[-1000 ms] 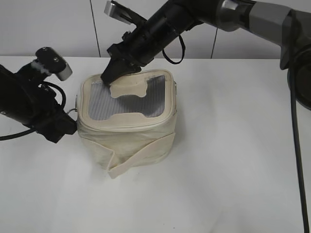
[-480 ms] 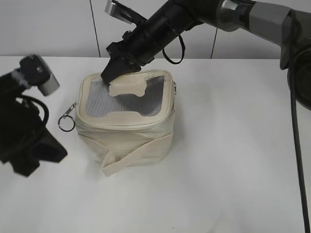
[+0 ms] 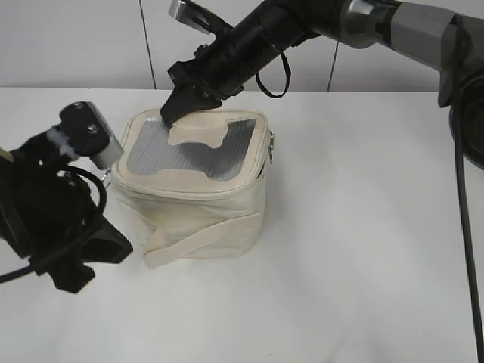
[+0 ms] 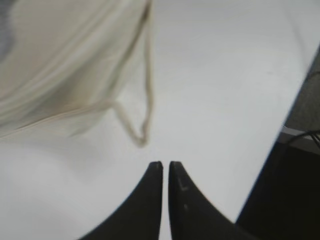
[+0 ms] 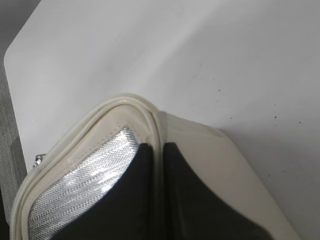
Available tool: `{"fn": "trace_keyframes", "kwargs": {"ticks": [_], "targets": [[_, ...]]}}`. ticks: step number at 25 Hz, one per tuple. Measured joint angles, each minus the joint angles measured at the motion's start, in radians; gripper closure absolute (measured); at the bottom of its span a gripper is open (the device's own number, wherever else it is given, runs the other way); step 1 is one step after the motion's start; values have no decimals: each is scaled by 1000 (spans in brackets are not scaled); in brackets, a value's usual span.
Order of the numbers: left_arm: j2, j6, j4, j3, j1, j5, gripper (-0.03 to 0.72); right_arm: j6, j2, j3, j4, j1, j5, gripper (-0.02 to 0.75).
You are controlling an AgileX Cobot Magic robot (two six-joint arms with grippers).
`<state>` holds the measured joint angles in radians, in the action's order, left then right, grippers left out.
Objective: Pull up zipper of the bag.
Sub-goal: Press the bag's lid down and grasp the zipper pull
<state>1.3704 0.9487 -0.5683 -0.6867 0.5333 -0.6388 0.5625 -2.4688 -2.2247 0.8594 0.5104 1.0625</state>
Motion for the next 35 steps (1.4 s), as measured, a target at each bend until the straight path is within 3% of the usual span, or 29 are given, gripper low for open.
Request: {"fn": "trace_keyframes", "kwargs": {"ticks": [2, 6, 8, 11, 13, 16, 19, 28, 35], "targets": [[0, -26, 19, 0, -70, 18, 608, 0, 0, 0, 0, -1, 1, 696], [0, -12, -30, 0, -292, 45, 312, 1, 0, 0, -1, -1, 2, 696], [0, 87, -131, 0, -384, 58, 218, 1, 0, 0, -1, -1, 2, 696], [0, 349, -334, 0, -454, 64, 200, 1, 0, 0, -1, -1, 3, 696], [0, 526, -456, 0, -458, 64, 204, 1, 0, 0, -1, -1, 3, 696], [3, 641, -518, 0, -459, 67, 207, 2, 0, 0, -2, -1, 3, 696], [30, 668, -524, 0, -458, 77, 207, 4, 0, 0, -3, -1, 3, 696], [131, 709, -530, 0, -354, 168, 209, 5, 0, 0, -3, -1, 3, 696], [170, 710, -561, 5, -322, 268, 212, 5, 0, 0, -3, -1, 1, 696]]}}
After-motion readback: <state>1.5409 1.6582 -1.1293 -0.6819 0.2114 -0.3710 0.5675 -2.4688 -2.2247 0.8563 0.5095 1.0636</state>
